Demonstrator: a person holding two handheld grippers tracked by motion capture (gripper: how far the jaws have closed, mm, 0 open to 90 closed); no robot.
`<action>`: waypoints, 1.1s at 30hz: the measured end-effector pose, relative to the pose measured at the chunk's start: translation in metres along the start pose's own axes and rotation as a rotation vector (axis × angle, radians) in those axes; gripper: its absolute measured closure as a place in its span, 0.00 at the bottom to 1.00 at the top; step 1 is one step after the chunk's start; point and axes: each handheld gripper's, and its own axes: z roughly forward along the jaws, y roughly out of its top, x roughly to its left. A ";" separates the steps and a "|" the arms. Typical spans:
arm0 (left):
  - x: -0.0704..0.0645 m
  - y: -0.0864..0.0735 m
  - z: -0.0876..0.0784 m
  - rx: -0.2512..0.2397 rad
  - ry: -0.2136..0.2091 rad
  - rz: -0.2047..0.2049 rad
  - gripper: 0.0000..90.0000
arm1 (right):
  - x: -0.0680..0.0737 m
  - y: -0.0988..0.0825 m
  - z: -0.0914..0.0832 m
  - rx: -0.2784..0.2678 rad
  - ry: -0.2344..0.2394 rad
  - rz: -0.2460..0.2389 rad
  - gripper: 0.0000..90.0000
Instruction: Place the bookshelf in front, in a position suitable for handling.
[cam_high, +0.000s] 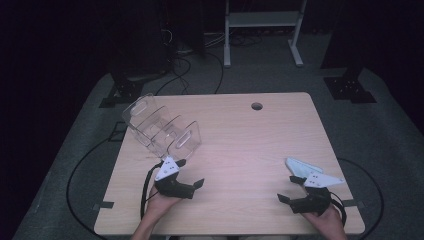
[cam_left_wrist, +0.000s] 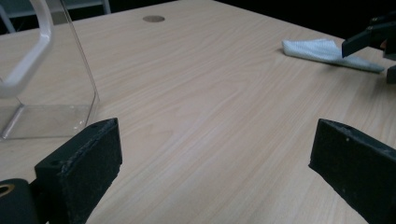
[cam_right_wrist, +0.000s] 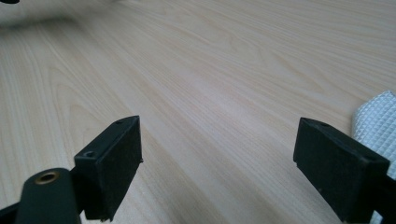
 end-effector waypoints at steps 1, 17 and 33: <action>0.000 0.001 -0.001 -0.006 0.000 -0.001 0.02 | 0.000 0.000 -0.001 -0.004 0.001 0.005 0.17; 0.024 0.045 -0.038 -0.050 0.026 0.071 0.02 | -0.004 0.004 -0.012 -0.047 -0.020 0.031 0.16; 0.095 0.071 -0.062 -0.019 0.212 0.051 0.01 | 0.001 0.009 -0.007 -0.039 -0.021 0.002 0.16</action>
